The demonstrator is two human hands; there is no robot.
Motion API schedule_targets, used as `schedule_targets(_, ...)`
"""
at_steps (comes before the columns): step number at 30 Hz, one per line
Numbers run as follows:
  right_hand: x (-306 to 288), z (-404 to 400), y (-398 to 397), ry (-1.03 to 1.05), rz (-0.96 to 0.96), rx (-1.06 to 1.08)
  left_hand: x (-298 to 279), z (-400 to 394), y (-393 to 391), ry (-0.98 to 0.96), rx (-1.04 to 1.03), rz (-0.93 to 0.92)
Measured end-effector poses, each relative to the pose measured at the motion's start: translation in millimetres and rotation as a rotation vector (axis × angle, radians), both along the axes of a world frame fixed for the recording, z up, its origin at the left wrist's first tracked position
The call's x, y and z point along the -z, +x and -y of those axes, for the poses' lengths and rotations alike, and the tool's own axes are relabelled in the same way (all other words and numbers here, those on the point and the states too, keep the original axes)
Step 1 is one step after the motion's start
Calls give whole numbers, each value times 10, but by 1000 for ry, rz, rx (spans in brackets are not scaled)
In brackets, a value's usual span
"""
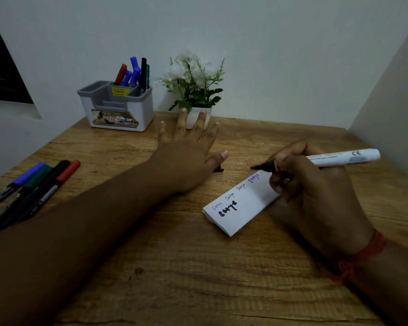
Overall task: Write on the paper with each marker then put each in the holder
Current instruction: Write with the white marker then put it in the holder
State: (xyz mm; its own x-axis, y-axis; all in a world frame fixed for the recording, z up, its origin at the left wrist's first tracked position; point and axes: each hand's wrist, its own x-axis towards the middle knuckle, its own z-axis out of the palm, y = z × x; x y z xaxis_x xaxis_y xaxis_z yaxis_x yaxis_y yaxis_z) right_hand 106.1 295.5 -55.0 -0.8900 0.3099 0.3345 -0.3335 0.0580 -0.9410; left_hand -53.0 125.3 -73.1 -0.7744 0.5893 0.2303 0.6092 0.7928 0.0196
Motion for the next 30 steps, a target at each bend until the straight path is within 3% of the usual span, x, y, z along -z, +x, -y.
schedule_targets(5, -66, -103, -83, 36, -139, 40, -76, 150, -52, -120, 52, 168)
schedule_targets(9, -211, -247, -262, 143, -136, 42, -109, 169, -48, -189, 107, 270)
schedule_targets(13, -235, -393, -434, 270, -57, -10, -133, 129, -10, -53, 147, 282)
schedule_targets(18, -101, -486, -421, 327, 16, -14, -163, 107, 55, 124, 209, 160)
schedule_targets(23, -109, -461, -335, 306, -75, -41, -189, 96, 121, 385, 261, 196)
schedule_targets(30, -136, -448, -316, 312, -75, -83, -205, 42, 220, 498, 340, 156)
